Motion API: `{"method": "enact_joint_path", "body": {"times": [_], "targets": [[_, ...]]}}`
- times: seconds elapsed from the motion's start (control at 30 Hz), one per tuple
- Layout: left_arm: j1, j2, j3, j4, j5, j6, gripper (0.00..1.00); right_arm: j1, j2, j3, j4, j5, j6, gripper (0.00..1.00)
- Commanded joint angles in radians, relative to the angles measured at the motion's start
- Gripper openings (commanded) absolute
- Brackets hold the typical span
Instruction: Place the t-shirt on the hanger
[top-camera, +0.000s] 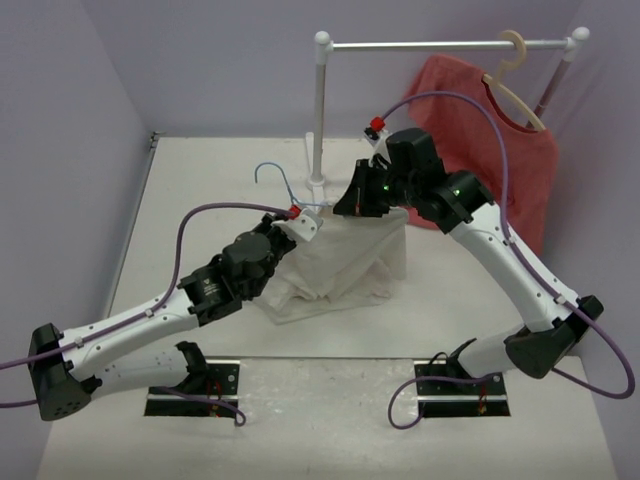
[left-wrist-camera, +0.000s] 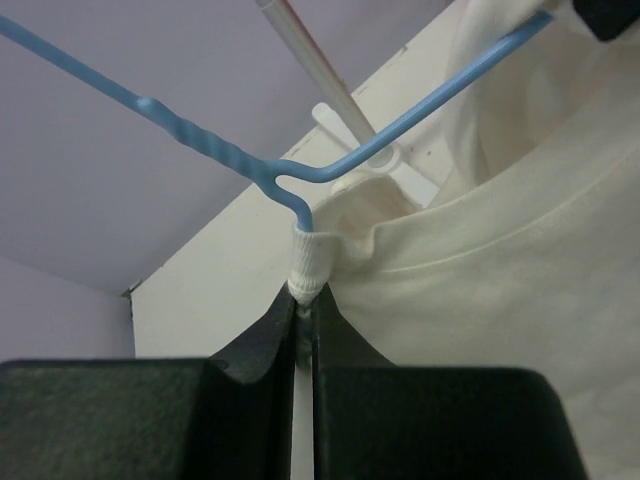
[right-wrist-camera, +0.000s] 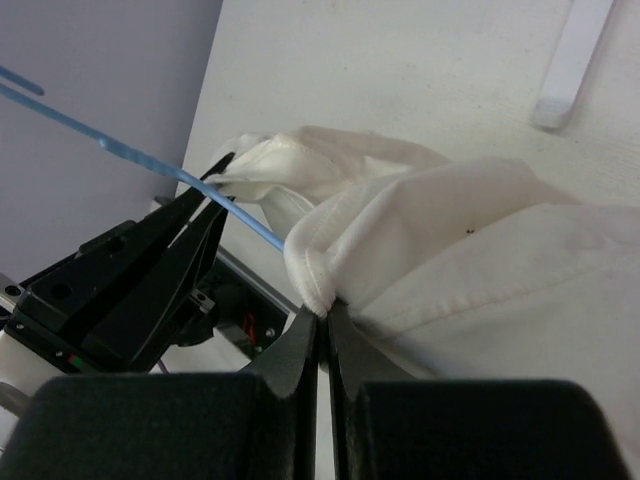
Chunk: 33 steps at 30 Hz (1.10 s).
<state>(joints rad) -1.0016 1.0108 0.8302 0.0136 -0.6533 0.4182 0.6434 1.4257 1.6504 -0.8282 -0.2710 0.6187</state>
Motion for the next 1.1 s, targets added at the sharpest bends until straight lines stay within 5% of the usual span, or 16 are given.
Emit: {"method": "enact_joint_path", "body": {"times": [0.0, 0.2, 0.37, 0.5, 0.7, 0.77, 1.07], "targets": [[-0.004, -0.073, 0.079, 0.114, 0.202, 0.027, 0.0, 0.016, -0.015, 0.016, 0.171, -0.055, 0.033, 0.0], [-0.003, -0.075, 0.236, 0.048, 0.452, 0.073, 0.0, 0.021, 0.066, 0.21, 0.105, -0.131, 0.009, 0.0], [-0.002, -0.069, 0.26, 0.002, 0.61, 0.09, 0.0, 0.046, 0.014, -0.019, 0.18, -0.2, -0.045, 0.09], [0.005, -0.071, 0.199, 0.022, 0.627, 0.088, 0.0, 0.046, -0.101, -0.157, 0.224, -0.126, -0.099, 0.27], [0.057, -0.104, 0.096, 0.103, 0.649, 0.028, 0.0, 0.045, -0.214, -0.236, 0.246, -0.053, -0.148, 0.38], [0.071, -0.095, 0.093, 0.104, 0.638, 0.008, 0.0, 0.044, -0.253, -0.258, 0.227, -0.015, -0.164, 0.51], [0.1, -0.129, 0.047, 0.153, 0.71, -0.023, 0.0, 0.045, -0.472, -0.346, 0.299, 0.1, -0.278, 0.56]]}}
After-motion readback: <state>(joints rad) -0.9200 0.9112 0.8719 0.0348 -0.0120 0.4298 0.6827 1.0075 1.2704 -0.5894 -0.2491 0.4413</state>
